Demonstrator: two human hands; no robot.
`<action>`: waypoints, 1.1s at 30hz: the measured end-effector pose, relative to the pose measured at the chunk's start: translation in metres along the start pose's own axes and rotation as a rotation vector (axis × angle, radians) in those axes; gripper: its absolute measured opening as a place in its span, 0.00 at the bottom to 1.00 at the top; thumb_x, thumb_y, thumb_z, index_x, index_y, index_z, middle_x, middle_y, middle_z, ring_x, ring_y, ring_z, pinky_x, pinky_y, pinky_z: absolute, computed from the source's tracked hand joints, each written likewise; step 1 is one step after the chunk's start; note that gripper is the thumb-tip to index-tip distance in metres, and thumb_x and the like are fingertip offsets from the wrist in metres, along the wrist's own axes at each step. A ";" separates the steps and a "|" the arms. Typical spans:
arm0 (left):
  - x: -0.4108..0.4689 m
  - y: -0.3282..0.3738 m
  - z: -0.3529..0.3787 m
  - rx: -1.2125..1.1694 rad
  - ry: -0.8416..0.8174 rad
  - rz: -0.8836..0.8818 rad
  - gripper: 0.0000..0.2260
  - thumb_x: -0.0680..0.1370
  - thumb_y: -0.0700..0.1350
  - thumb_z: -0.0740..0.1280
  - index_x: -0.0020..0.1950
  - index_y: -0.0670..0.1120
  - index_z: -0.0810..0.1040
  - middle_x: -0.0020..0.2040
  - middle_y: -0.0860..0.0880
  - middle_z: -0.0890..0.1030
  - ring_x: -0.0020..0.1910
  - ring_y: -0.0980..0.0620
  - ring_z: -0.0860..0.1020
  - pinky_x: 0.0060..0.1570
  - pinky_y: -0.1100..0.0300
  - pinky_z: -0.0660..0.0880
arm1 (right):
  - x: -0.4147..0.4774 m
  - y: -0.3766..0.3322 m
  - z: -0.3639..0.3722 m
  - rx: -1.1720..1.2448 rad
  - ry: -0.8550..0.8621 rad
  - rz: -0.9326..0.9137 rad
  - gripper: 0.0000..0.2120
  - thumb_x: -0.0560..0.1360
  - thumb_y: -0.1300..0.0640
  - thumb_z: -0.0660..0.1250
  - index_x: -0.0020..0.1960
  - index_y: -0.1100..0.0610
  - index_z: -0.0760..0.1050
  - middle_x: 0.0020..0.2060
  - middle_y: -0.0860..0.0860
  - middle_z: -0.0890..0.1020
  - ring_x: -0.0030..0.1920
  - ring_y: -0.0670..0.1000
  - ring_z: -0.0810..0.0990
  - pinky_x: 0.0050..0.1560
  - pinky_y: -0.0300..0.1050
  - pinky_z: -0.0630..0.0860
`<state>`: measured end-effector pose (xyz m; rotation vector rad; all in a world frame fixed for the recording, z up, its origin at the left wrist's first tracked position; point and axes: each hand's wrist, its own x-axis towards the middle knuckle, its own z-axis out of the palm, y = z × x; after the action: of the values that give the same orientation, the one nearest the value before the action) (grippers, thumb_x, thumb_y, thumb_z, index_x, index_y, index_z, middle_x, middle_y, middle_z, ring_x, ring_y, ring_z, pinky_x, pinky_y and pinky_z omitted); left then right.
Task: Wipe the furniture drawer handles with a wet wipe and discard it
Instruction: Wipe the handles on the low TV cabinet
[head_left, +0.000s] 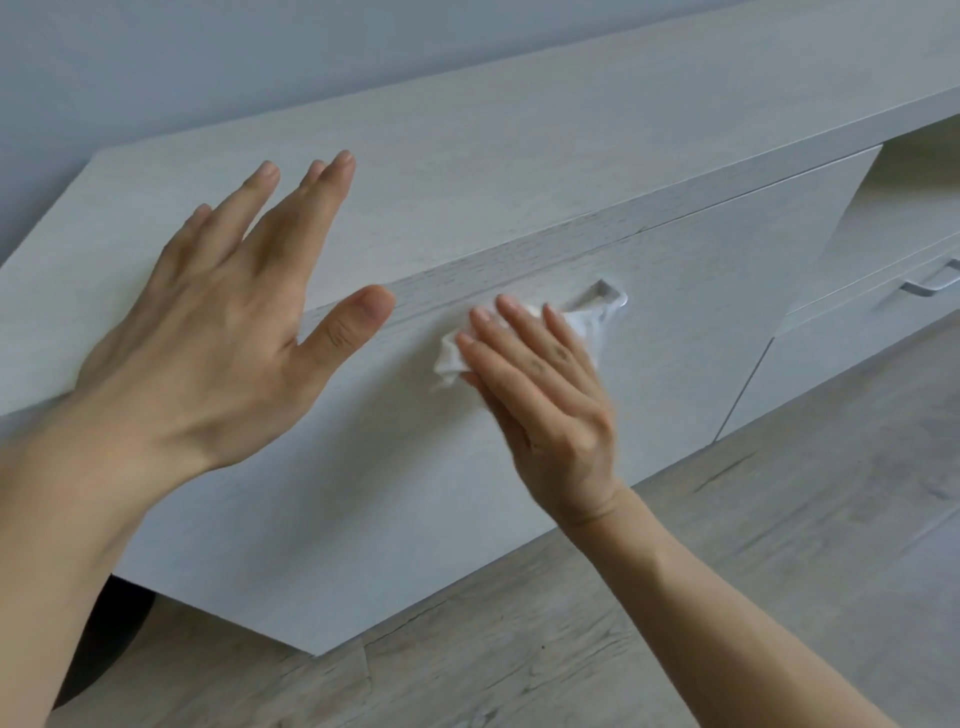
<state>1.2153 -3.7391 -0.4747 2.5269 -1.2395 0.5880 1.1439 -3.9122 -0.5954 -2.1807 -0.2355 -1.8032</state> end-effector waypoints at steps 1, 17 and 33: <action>0.000 0.000 0.001 0.008 0.017 0.009 0.34 0.75 0.71 0.40 0.77 0.55 0.47 0.73 0.46 0.63 0.73 0.56 0.46 0.69 0.53 0.48 | 0.001 -0.003 0.003 0.005 -0.008 -0.023 0.09 0.76 0.64 0.69 0.55 0.62 0.80 0.56 0.56 0.81 0.62 0.53 0.77 0.66 0.52 0.71; 0.000 0.001 -0.005 -0.033 -0.095 -0.013 0.36 0.71 0.73 0.37 0.75 0.60 0.41 0.76 0.55 0.55 0.72 0.66 0.40 0.69 0.60 0.41 | 0.036 0.042 -0.047 -0.211 0.603 0.469 0.12 0.79 0.57 0.63 0.51 0.65 0.80 0.46 0.56 0.83 0.45 0.39 0.79 0.48 0.26 0.71; -0.001 0.002 -0.003 -0.030 -0.045 -0.027 0.35 0.73 0.73 0.38 0.76 0.58 0.44 0.73 0.48 0.62 0.73 0.61 0.43 0.70 0.56 0.45 | 0.001 -0.009 -0.007 0.108 0.118 0.224 0.15 0.81 0.57 0.60 0.48 0.64 0.82 0.49 0.57 0.83 0.55 0.54 0.81 0.61 0.54 0.74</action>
<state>1.2127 -3.7380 -0.4721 2.5413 -1.2188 0.5052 1.1347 -3.9058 -0.5925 -1.9351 -0.0584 -1.7436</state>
